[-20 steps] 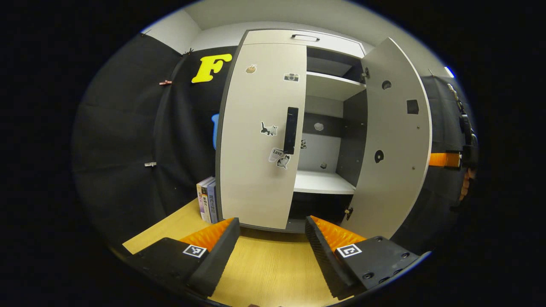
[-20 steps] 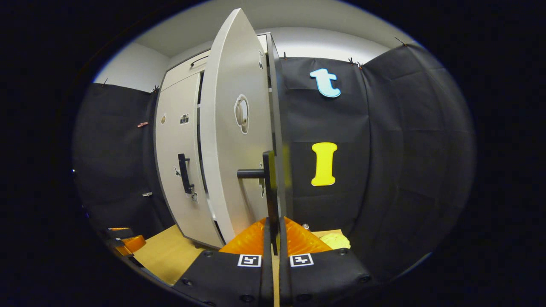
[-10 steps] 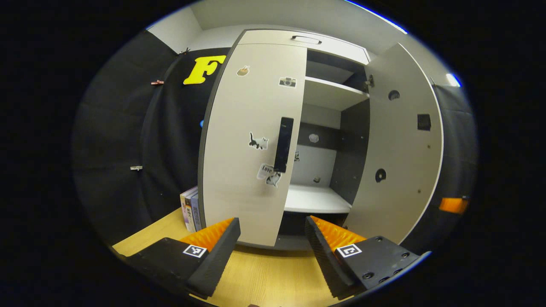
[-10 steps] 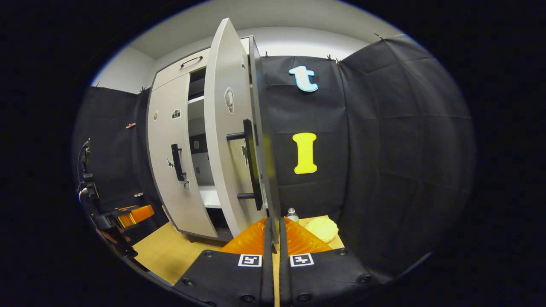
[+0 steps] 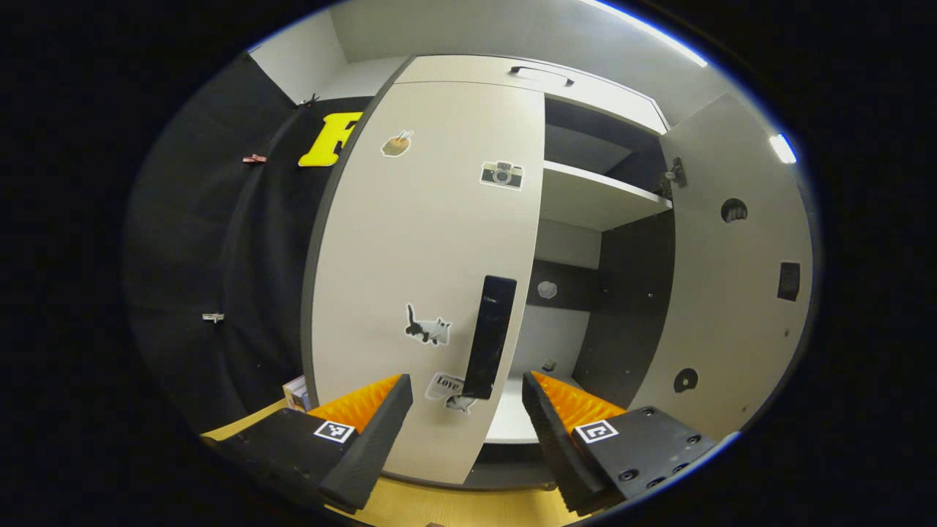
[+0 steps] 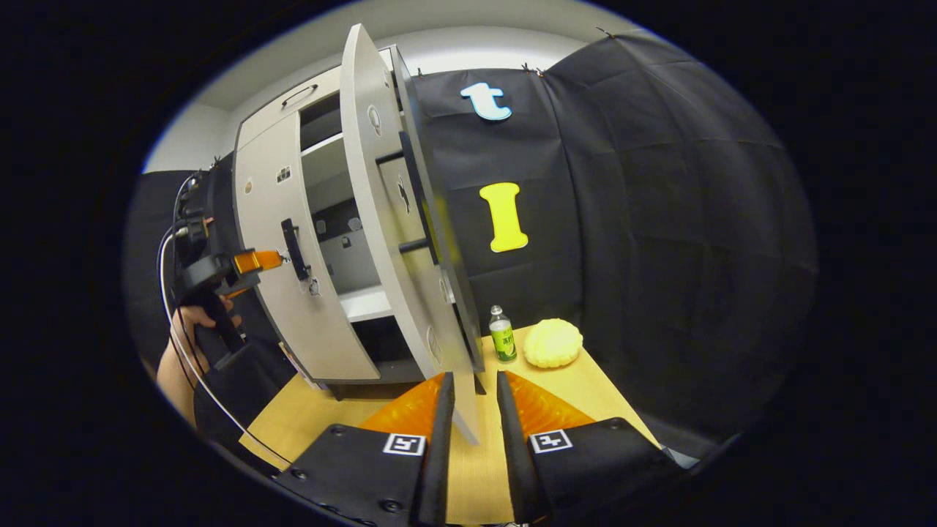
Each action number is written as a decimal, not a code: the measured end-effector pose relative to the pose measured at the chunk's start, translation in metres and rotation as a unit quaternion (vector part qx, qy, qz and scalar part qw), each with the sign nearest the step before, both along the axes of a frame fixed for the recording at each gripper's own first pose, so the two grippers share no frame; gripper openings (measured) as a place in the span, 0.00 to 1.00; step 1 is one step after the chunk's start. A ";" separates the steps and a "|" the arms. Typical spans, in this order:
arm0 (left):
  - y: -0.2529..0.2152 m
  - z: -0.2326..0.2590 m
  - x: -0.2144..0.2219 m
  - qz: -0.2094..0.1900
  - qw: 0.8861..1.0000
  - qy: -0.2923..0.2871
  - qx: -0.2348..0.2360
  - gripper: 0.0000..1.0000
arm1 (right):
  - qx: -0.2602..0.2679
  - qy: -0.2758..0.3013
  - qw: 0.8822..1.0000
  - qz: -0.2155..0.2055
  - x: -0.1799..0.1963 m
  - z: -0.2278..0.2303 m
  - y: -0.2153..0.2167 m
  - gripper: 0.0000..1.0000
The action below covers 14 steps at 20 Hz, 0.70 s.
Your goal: Open the right door of the double-door shoe cabinet with the right hand, and open the left door with the left hand.
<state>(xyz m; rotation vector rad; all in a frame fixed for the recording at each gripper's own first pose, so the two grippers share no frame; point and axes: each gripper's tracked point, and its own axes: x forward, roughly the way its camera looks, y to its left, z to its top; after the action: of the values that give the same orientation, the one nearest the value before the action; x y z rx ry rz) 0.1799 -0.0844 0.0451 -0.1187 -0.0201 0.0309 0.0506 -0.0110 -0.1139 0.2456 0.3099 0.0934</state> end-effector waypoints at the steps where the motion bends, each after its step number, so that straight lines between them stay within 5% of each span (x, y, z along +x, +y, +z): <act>1: -0.001 0.006 0.010 -0.002 1.000 -0.002 0.005 0.94 | -0.007 0.009 1.000 0.001 -0.002 -0.013 -0.001 0.49; 2: -0.001 0.011 0.020 -0.003 1.000 -0.005 0.014 0.93 | -0.017 0.016 1.000 -0.004 -0.003 -0.023 -0.006 0.58; 3: -0.001 0.015 0.030 -0.003 1.000 -0.005 0.026 0.93 | -0.019 0.022 1.000 -0.004 -0.003 -0.029 -0.008 0.85; 4: -0.001 0.017 0.040 -0.004 0.999 -0.005 0.035 0.88 | -0.021 0.026 0.999 -0.008 -0.003 -0.035 -0.009 0.89; 9: -0.003 0.015 0.078 0.002 0.998 0.009 0.069 0.89 | -0.054 0.030 0.998 -0.019 0.000 -0.049 -0.018 0.99; 14: -0.006 0.006 0.088 -0.009 0.998 0.026 0.057 0.69 | -0.063 0.029 0.998 -0.005 0.007 -0.050 -0.010 0.98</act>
<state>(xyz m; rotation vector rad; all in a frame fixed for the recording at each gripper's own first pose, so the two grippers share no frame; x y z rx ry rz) 0.2681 -0.0903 0.0509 -0.0043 0.0311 0.0154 0.0580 -0.0212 -0.1644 0.1243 0.3716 0.0571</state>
